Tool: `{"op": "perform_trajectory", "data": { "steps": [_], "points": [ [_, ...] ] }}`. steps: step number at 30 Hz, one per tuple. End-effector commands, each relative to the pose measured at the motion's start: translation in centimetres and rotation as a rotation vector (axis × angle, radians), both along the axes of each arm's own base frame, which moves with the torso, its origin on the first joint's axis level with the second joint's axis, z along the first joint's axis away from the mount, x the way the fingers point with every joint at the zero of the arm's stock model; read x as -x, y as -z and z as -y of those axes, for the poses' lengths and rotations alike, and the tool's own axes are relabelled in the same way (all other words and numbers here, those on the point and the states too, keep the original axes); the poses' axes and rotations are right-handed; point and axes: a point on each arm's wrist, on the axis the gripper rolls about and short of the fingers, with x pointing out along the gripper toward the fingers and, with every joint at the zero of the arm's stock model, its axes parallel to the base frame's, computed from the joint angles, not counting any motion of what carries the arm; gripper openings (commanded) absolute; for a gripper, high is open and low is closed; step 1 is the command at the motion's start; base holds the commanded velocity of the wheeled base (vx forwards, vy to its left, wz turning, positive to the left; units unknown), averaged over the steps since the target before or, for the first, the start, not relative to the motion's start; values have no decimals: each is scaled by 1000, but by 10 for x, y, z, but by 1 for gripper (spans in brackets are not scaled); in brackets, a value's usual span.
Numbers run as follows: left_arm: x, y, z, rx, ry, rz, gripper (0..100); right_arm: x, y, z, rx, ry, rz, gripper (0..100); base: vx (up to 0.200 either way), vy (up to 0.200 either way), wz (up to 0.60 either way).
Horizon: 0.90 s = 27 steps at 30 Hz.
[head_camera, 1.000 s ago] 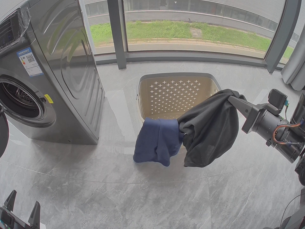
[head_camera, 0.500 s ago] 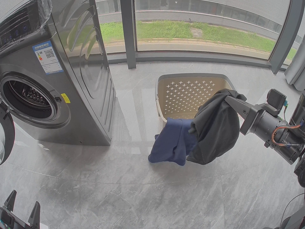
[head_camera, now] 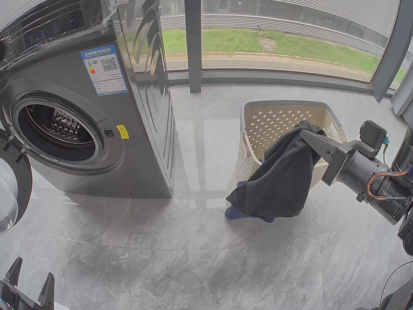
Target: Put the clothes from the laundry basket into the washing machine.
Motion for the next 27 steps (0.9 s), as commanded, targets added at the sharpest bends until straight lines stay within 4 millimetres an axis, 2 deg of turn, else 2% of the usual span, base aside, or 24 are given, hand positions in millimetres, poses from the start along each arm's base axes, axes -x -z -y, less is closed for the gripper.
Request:
{"op": "perform_trajectory", "data": {
  "steps": [1, 15, 24, 27],
  "points": [
    [-1, 5, 0, 1, 0, -8, 100, 0, 0, -1, 0, -2, 0, 0, 0, 200, 0],
    [-1, 5, 0, 3, 0, -8, 100, 1, -4, -2, -19, -10, 26, 0, 0, 200, 0],
    [-1, 5, 0, 3, 0, -8, 100, 1, -5, -2, -20, -10, 28, 0, 0, 0, 0],
    [-1, 5, 0, 1, 0, -8, 100, 1, -5, -2, -20, -8, 28, 0, -200, 0, 0]
  ]
}}
